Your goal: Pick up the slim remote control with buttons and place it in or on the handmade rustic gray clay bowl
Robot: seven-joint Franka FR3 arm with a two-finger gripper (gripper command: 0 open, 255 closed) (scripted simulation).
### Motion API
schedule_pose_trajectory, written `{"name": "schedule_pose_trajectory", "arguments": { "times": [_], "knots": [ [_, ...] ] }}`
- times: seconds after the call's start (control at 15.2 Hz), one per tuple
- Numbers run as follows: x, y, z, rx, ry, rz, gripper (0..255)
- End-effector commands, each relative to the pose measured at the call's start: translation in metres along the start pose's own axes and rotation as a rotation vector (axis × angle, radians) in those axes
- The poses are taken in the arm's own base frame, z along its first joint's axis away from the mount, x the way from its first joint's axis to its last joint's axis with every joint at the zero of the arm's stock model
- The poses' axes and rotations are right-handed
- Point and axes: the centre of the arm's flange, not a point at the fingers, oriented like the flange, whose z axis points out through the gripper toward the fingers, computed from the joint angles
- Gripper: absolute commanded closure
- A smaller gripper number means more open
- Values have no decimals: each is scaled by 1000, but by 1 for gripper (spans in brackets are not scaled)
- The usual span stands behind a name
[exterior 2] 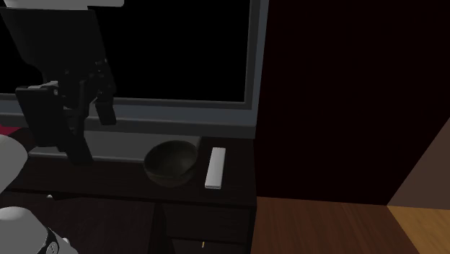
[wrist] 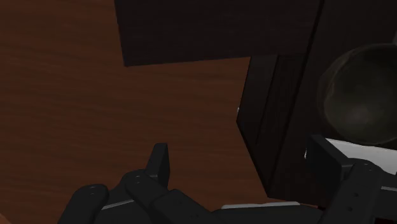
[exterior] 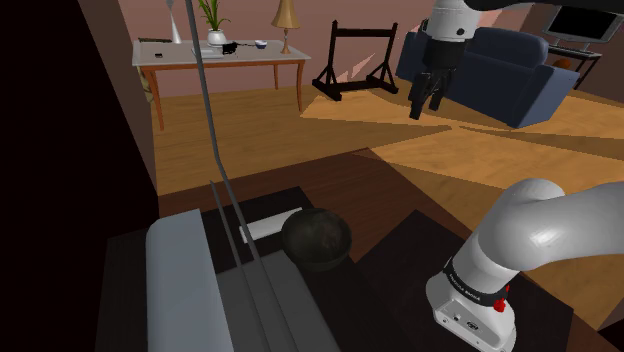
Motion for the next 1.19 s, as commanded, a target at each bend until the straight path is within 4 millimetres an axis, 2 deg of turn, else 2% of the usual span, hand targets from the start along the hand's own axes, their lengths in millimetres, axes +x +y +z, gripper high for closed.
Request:
{"name": "schedule_pose_trajectory", "arguments": {
  "times": [0.0, 0.53, 1.12],
  "knots": [
    [0, 0, 0, 0, 0, 0, 0],
    [70, -41, 66, 0, 9, -237, 0],
    [135, -106, 140, 1, 19, -504, 0]
  ]
}}
